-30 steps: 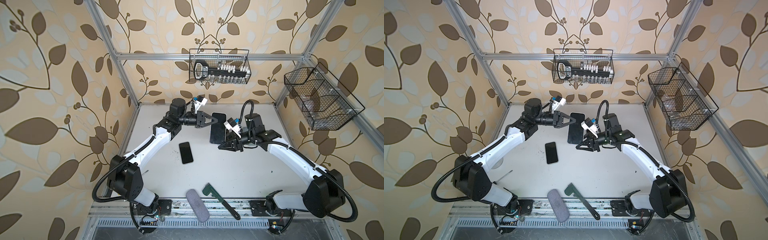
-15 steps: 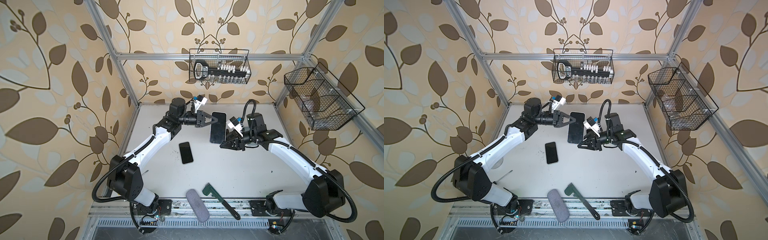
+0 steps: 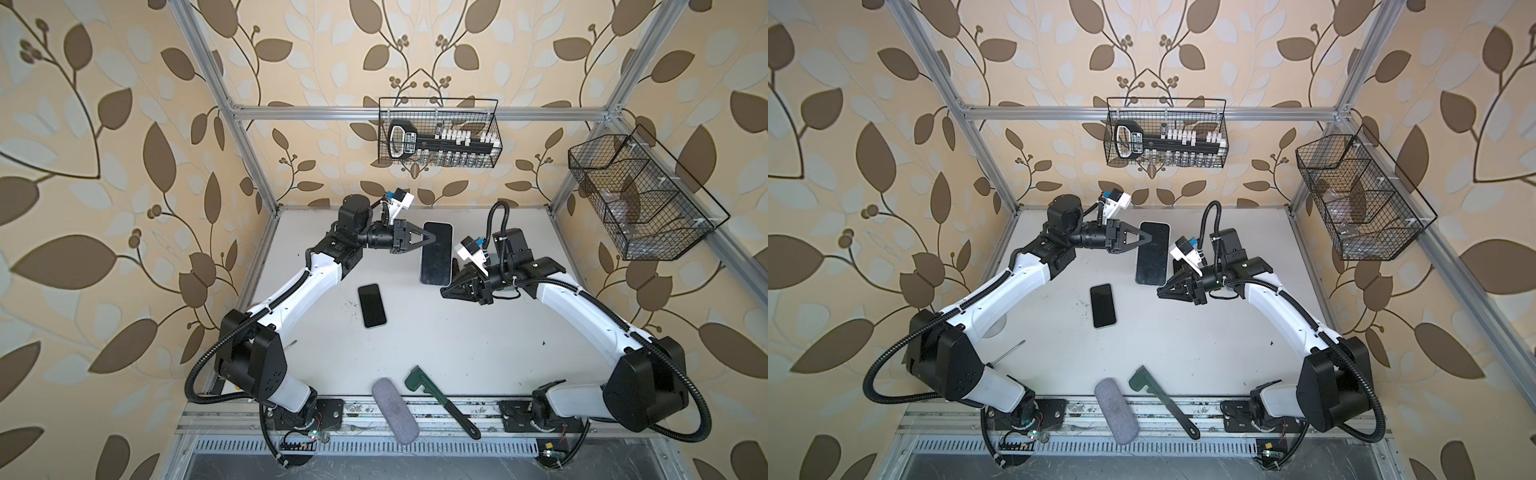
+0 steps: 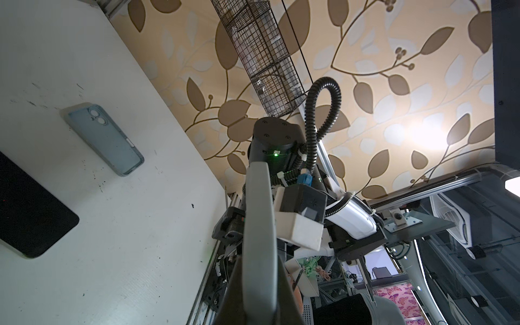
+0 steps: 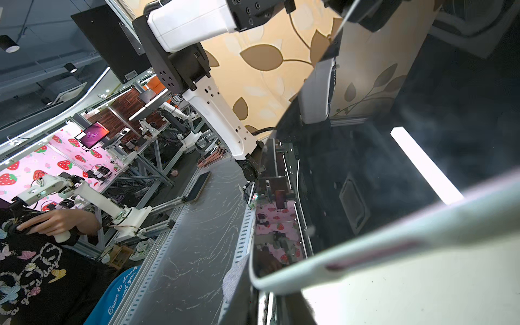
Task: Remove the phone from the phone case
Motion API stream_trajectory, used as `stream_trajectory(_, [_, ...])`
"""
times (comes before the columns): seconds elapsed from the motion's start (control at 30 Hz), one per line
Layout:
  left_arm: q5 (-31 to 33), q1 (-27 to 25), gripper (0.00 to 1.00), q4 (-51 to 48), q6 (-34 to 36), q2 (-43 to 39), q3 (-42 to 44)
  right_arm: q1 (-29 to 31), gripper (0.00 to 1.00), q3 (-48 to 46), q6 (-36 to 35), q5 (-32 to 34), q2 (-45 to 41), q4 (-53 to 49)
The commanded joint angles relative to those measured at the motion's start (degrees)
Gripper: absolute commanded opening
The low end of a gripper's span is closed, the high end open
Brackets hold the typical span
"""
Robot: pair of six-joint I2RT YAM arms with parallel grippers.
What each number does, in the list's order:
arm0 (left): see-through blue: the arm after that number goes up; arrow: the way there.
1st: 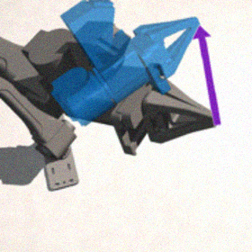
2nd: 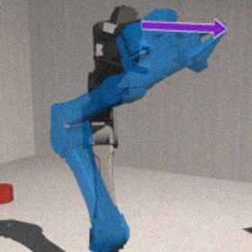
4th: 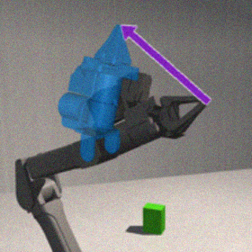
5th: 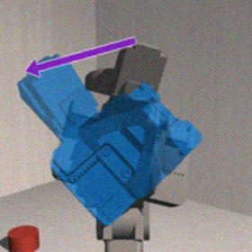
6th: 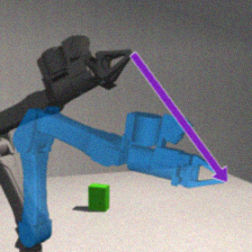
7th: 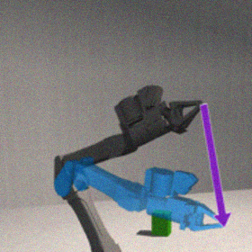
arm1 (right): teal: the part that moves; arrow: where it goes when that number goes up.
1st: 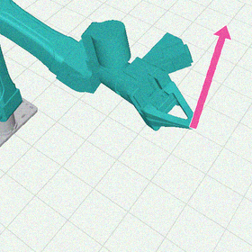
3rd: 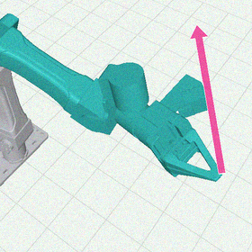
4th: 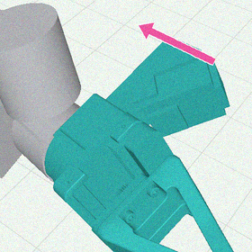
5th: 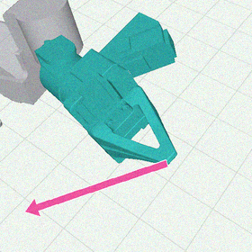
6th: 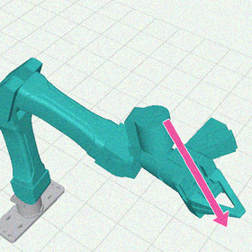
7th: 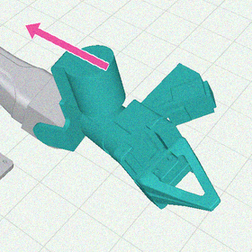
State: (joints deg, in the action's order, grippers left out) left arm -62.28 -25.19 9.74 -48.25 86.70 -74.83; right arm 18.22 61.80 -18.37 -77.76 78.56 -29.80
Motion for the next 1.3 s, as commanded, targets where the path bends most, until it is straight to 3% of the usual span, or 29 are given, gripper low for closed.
stream_trajectory(0.0, [-0.93,-0.46,0.00,5.42,-1.45,-1.35,-2.91,-0.29,0.14,1.98,-3.56,-0.73,0.76,-2.05])
stream_trajectory(0.13, [-0.74,-0.47,0.00,4.65,-0.26,-1.28,-2.58,-0.29,0.26,2.18,-3.92,0.19,0.30,-2.72])
stream_trajectory(0.27, [-0.38,-0.47,0.00,1.62,2.81,-0.99,-3.04,-0.20,0.29,2.05,-2.80,1.41,-0.51,-1.99])
stream_trajectory(0.63, [0.23,-0.47,0.00,-0.86,6.24,-1.27,-3.09,0.41,0.29,0.78,5.85,5.54,-2.10,7.05])
stream_trajectory(1.27, [0.14,-0.47,0.00,-0.07,6.15,-1.62,-3.74,0.49,0.16,1.11,5.27,4.90,-0.94,6.42])
